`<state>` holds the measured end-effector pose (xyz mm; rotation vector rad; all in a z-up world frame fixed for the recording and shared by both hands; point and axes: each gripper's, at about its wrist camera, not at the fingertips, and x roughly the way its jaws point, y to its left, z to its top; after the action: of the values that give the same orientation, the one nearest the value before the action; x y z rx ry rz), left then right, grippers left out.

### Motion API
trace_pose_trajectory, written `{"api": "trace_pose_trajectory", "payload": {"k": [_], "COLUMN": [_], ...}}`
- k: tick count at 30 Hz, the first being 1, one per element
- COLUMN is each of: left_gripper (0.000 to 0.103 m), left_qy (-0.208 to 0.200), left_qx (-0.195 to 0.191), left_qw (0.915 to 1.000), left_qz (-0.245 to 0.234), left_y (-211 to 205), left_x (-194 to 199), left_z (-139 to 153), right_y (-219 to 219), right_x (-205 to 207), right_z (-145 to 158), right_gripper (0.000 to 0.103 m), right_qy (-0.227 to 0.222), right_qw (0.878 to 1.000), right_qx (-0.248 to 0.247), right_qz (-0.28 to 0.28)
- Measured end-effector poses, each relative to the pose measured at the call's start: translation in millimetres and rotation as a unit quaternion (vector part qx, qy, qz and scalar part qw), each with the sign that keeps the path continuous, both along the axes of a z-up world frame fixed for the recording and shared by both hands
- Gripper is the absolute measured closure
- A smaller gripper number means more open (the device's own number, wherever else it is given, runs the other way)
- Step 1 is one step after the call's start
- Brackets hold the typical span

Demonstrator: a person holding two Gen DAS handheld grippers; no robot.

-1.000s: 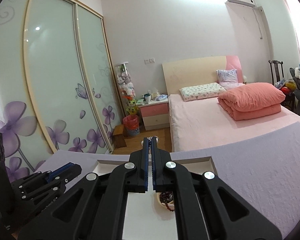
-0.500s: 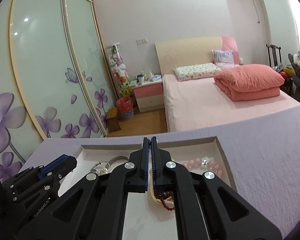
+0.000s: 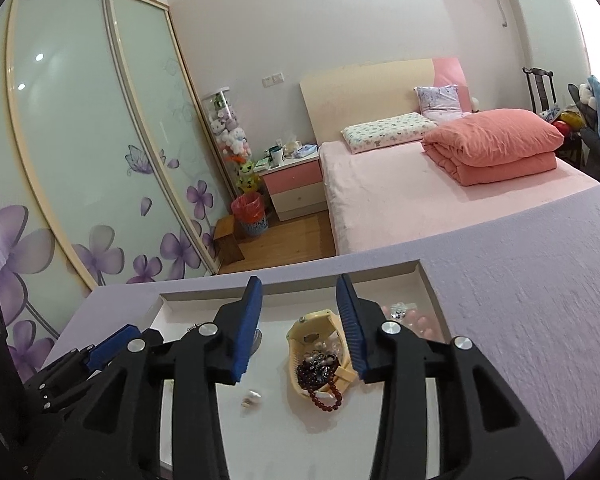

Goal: Organize jewelry

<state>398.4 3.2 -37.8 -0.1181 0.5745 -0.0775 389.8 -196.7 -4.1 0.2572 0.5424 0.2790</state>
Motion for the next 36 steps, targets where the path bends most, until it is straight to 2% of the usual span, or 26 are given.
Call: {"api": "trace_pose_trajectory", "payload": {"k": [7,14,21,26,32,36], "left_gripper": [0.039,0.020,0.007,0.004,0.004,0.004], "left_qy": [-0.004,-0.026,-0.055,-0.074,-0.086,-0.098], "left_qx": [-0.008,-0.029,-0.030,-0.014,-0.013,-0.012], "left_qw": [0.9998,0.9990,0.9979,0.9970,0.9955,0.9933], "left_qz": [0.020,0.021,0.017,0.020,0.036,0.060], "left_y": [12.4,27.5,33.4,29.3,28.3,29.1], "left_x": [-16.5,-56.2,-121.3,-175.5,-241.4,-280.1], "left_z": [5.1,26.1,50.0,55.0,45.9,35.2], "right_y": [-1.8,-9.4,-11.3,-12.8,-23.0,-22.8], "right_x": [-12.1,-46.0,-108.0,-166.1,-216.6,-241.5], "right_z": [7.6,25.7,44.5,51.9,42.0,28.6], "right_gripper": [0.031,0.020,0.006,0.002,0.002,0.002], "right_qy": [-0.006,-0.034,-0.085,-0.129,-0.127,-0.124], "right_qw": [1.000,0.999,0.996,0.991,0.992,0.992], "right_qx": [0.010,0.022,0.007,-0.020,-0.016,-0.036], "right_qz": [0.003,0.021,0.017,0.003,-0.005,-0.013]}}
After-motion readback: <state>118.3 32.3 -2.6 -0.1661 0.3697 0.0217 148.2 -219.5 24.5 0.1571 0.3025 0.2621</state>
